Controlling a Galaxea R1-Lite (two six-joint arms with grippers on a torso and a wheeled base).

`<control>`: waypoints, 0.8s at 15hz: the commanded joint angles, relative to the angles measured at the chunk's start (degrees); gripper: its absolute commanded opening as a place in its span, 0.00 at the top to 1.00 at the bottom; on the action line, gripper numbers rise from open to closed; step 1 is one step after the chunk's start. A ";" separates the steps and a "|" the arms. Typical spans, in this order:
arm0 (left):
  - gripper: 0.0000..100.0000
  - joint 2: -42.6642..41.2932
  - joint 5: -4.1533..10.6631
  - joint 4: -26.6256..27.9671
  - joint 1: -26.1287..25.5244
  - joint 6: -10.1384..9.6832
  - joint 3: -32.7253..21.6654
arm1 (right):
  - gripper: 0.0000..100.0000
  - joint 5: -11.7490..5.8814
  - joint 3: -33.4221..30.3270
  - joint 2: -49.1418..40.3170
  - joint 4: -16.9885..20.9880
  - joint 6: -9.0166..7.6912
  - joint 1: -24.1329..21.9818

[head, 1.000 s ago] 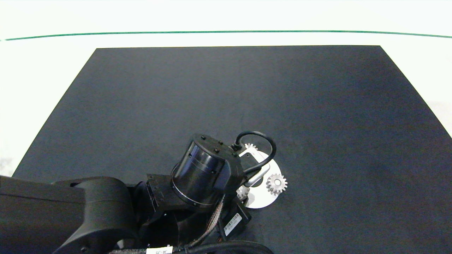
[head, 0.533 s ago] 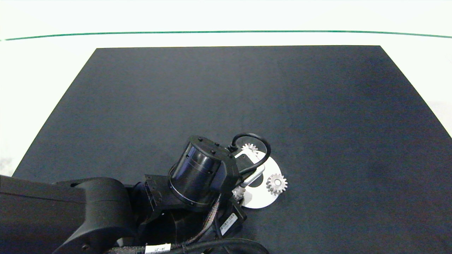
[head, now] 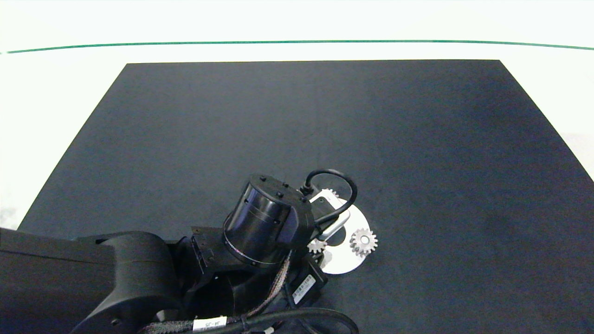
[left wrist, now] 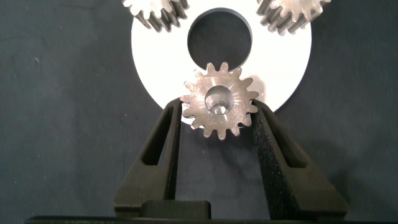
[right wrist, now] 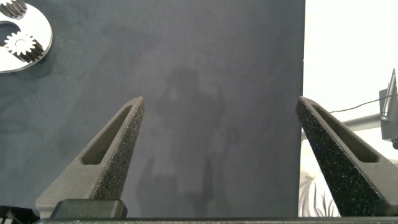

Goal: Install three planetary gears onto the carrier pins

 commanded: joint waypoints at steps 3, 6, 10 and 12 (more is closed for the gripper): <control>0.90 0.63 0.12 -0.12 0.01 0.02 0.48 | 0.00 -0.14 -0.16 0.07 0.15 -0.09 0.46; 0.90 0.63 0.12 -0.12 0.09 -0.07 0.74 | 0.00 -0.14 -0.33 0.07 0.15 -0.01 0.90; 0.90 0.28 0.12 -0.12 0.62 -0.07 0.92 | 0.00 -0.14 -0.33 0.15 0.15 -0.01 0.90; 0.90 0.10 0.12 -0.12 0.80 -0.25 1.44 | 0.00 -0.14 -0.42 0.15 0.15 -0.01 0.90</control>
